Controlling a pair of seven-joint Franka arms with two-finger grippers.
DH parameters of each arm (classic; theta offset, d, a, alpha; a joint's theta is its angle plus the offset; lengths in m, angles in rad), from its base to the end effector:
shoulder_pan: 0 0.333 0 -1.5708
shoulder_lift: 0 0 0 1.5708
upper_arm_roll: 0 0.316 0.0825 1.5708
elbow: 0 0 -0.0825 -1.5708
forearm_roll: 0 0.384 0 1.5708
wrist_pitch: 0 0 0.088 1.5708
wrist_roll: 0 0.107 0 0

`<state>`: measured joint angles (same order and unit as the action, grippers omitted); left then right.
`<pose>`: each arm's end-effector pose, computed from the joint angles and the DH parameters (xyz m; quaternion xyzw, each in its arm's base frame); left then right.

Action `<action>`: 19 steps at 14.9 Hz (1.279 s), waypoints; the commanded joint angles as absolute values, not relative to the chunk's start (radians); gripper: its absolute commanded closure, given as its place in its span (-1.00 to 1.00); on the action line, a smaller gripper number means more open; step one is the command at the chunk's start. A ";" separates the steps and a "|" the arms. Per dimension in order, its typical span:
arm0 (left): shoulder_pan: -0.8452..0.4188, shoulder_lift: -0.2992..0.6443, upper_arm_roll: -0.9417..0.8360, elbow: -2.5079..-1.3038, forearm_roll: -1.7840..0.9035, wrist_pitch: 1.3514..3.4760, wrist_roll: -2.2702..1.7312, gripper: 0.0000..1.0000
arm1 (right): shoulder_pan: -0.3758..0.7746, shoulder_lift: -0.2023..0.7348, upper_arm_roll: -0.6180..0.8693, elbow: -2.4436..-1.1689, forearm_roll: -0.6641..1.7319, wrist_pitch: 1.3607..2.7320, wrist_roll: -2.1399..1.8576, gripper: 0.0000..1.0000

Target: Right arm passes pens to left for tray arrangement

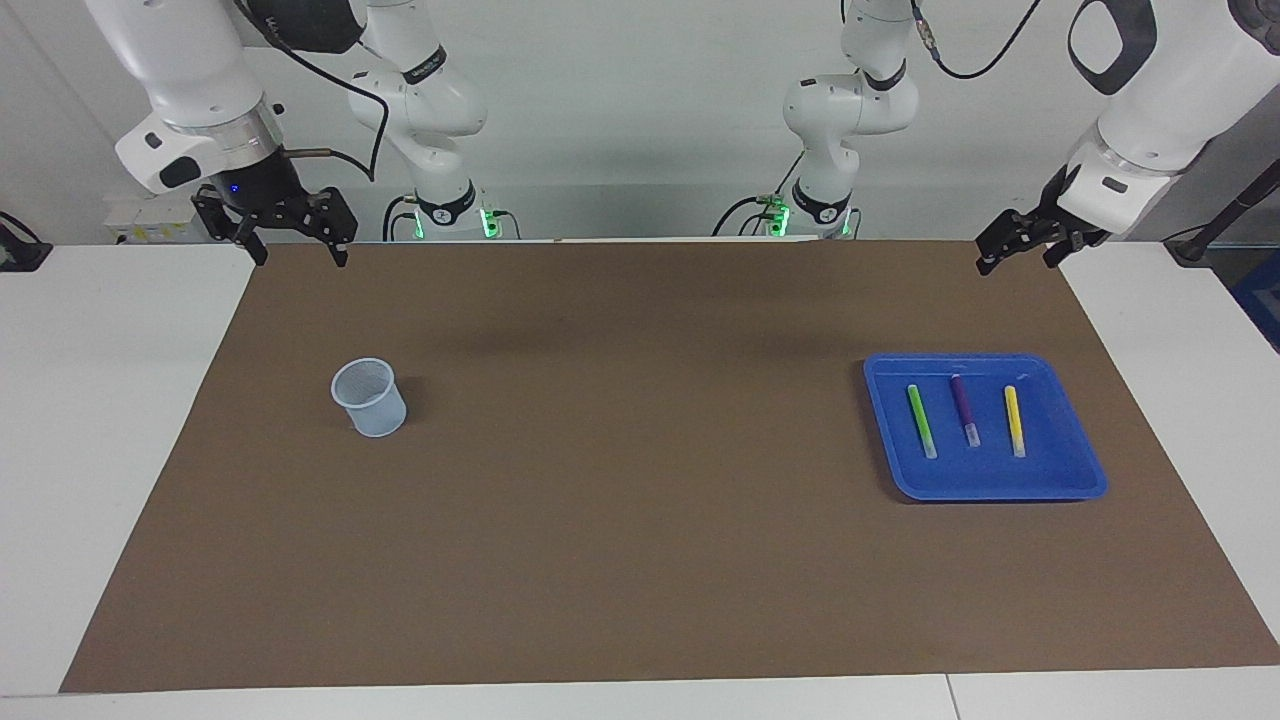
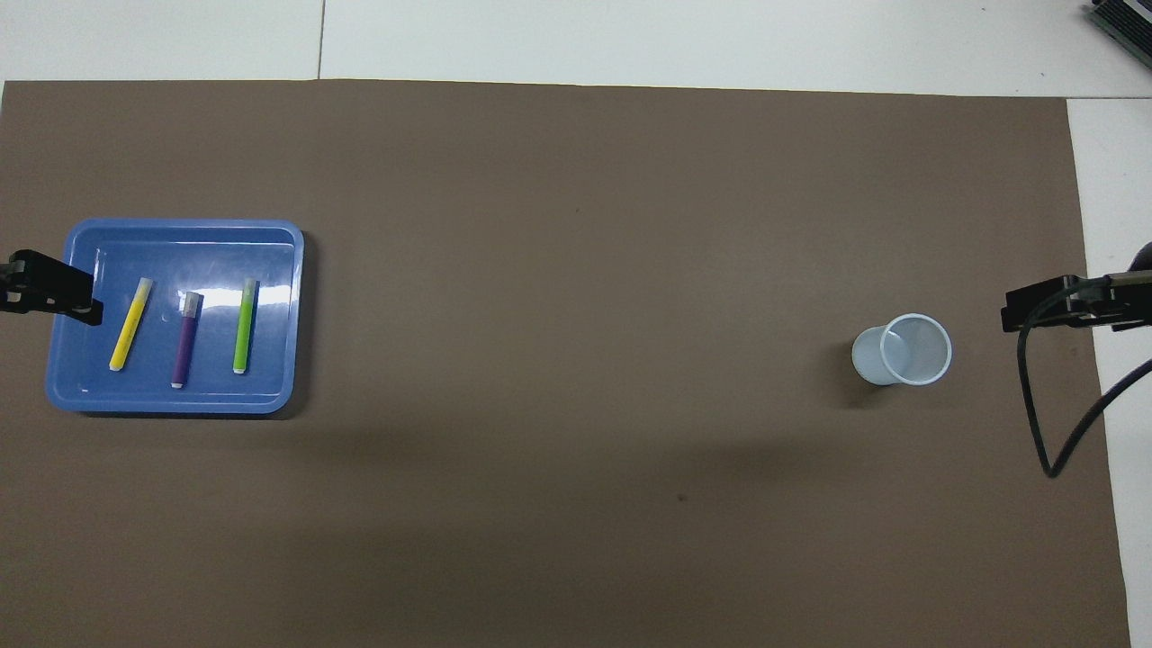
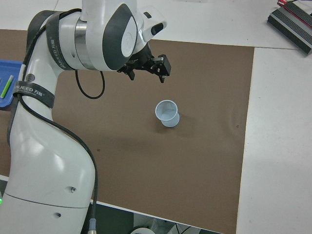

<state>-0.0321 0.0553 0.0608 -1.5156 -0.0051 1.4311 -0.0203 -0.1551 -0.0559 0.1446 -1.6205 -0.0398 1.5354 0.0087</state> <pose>0.5559 0.0144 0.6083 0.9973 0.0243 -0.0698 0.0012 0.5332 -0.0077 0.6283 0.9996 -0.0102 -0.0149 0.0239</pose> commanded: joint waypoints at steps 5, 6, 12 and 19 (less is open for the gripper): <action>-0.041 0.014 0.075 -1.603 -0.018 1.437 -0.023 -1.00 | -0.179 -0.035 0.160 -1.572 -0.022 1.505 0.011 -1.00; -0.041 0.009 0.074 -1.600 -0.018 1.428 -0.025 -1.00 | -0.181 -0.032 0.156 -1.572 -0.012 1.505 0.011 -1.00; -0.040 -0.075 0.074 -1.796 -0.017 1.546 -0.023 -1.00 | -0.179 -0.032 0.156 -1.572 -0.011 1.506 0.014 -1.00; -0.032 -0.049 0.072 -1.749 -0.015 1.604 -0.014 -1.00 | -0.178 -0.031 0.156 -1.572 -0.012 1.511 0.015 -1.00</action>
<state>-0.0320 -0.0442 0.0657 -1.7428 -0.0062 1.5676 -0.0200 -0.1635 -0.0502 0.1444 -1.6042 -0.0285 1.5327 0.0087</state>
